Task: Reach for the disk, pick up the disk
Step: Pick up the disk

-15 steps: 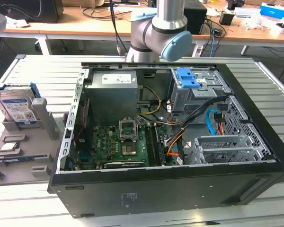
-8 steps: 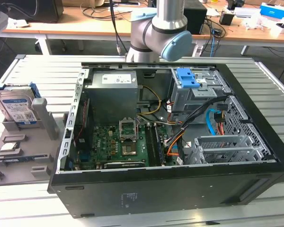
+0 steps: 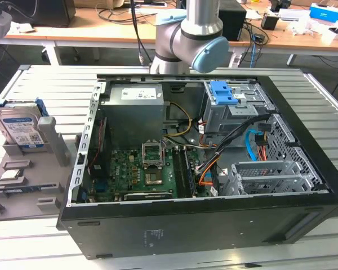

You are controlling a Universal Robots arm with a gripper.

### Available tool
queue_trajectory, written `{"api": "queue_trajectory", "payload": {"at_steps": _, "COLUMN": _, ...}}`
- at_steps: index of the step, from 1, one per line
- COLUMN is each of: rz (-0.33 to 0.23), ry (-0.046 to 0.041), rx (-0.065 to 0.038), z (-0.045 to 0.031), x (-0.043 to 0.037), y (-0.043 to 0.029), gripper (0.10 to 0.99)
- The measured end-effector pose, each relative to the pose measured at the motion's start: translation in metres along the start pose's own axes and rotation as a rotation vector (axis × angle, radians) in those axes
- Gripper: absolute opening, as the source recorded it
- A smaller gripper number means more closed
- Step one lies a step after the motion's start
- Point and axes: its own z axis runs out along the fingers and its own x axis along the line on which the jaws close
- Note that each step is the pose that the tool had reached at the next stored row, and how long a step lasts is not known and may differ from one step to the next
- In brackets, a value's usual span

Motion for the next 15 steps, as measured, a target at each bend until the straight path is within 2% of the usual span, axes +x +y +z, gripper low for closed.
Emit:
{"api": "queue_trajectory", "payload": {"at_steps": 3, "rz": -0.021, "ry": 0.0008, "rx": 0.0, "z": 0.0, "x": 0.0, "y": 0.0, "gripper": 0.106}}
{"api": "queue_trajectory", "payload": {"at_steps": 6, "rz": -0.097, "ry": 0.0037, "rx": 0.0, "z": 0.0, "x": 0.0, "y": 0.0, "gripper": 0.106}}
{"api": "queue_trajectory", "payload": {"at_steps": 15, "rz": -0.22, "ry": 0.0084, "rx": 0.0, "z": 0.0, "x": 0.0, "y": 0.0, "gripper": 0.106}}
